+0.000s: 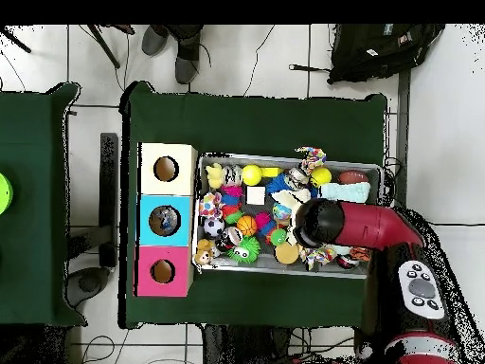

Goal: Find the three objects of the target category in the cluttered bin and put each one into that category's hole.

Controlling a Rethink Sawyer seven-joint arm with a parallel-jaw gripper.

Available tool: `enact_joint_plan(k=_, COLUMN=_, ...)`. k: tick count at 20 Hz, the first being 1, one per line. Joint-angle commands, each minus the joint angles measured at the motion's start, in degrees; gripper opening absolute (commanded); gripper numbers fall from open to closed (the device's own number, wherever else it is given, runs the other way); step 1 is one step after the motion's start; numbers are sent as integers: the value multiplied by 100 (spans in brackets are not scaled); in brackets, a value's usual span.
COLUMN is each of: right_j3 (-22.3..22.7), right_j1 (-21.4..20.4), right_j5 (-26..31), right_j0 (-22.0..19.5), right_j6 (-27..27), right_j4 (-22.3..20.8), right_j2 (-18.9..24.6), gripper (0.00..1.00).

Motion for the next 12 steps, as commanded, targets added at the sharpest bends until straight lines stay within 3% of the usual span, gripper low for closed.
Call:
enact_joint_plan(k=1, right_j3=-968, right_j1=534, right_j5=-394, right_j0=83, right_j6=-327, right_j4=-351, right_j2=418, gripper=0)
enact_joint_plan(k=12, right_j3=-1441, right_j1=1241, right_j5=-960, right_j0=223, right_j6=-69, right_j4=-320, right_j2=552, gripper=0)
